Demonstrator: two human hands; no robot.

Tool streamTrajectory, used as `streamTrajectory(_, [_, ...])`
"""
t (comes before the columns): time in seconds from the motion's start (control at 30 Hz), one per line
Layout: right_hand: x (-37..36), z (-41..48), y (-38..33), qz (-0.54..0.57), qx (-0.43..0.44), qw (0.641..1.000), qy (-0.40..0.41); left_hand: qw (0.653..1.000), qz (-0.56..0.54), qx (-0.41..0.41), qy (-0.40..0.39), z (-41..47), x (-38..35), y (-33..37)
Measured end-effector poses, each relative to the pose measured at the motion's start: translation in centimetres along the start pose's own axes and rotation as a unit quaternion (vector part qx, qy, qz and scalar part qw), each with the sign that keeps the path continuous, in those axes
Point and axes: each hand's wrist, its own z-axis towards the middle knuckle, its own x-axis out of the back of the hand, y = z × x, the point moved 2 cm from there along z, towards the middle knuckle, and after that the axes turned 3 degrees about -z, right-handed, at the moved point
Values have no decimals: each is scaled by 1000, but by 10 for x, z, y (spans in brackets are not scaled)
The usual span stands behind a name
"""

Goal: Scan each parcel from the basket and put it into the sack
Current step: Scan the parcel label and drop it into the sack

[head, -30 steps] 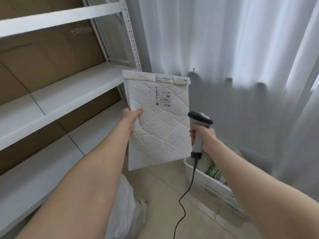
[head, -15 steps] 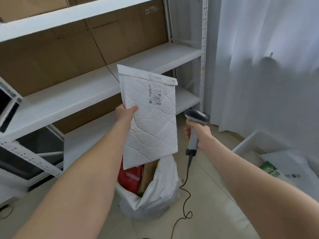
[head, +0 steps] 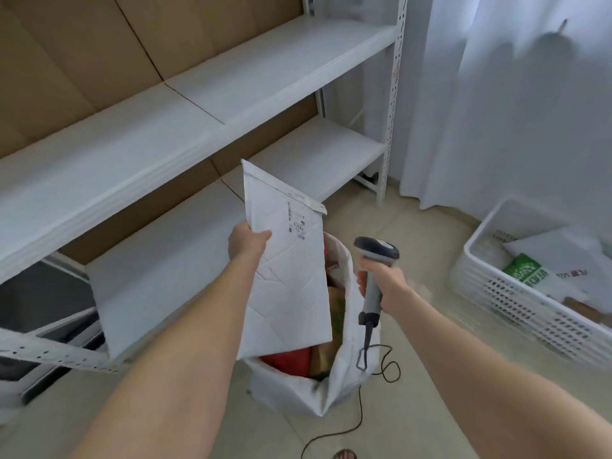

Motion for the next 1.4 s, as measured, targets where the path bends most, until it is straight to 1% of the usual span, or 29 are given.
streamTrajectory(0.1, [0, 24, 26, -3, 4, 999, 32, 997, 57, 17, -43, 19, -31, -22])
streamTrajectory(0.2, [5, 47, 47, -14, -29, 997, 67, 985, 121, 48, -112, 33, -61, -41])
streamTrajectory(0.3, [7, 74, 66, -36, -26, 998, 52, 974, 160, 62, -149, 49, -83, -68])
streamTrajectory(0.37, [4, 87, 78, -47, -25, 998, 35, 970, 181, 58, -150, 58, -90, -84])
streamTrajectory(0.53, [-8, 121, 101, -70, -26, 997, -20, 977, 168, 37, -129, 75, -91, -102])
streamTrajectory(0.63, [-17, 131, 107, -96, -34, 994, -31, 977, 152, 42, -141, 79, -87, -104])
streamTrajectory(0.77, [-22, 138, 107, -76, -7, 997, -10, 973, 156, 40, -162, 78, -84, -104])
streamTrajectory(0.87, [-20, 128, 101, -17, 2, 1000, 18, 959, 214, 41, -183, 73, -74, -97])
streamTrajectory(0.97, [-13, 119, 89, 16, 9, 999, 49, 940, 277, 49, -193, 73, -63, -84])
streamTrajectory(1.1, [-14, 110, 79, 52, 19, 997, 52, 908, 364, 31, -203, 75, -52, -68])
streamTrajectory(1.17, [-15, 112, 82, 42, 10, 998, 53, 899, 392, 22, -194, 78, -48, -64])
streamTrajectory(1.3, [-16, 120, 87, -7, -17, 998, 63, 879, 456, -20, -142, 79, -44, -58])
streamTrajectory(1.4, [-16, 123, 89, 4, -25, 998, 57, 870, 473, -37, -133, 77, -51, -60])
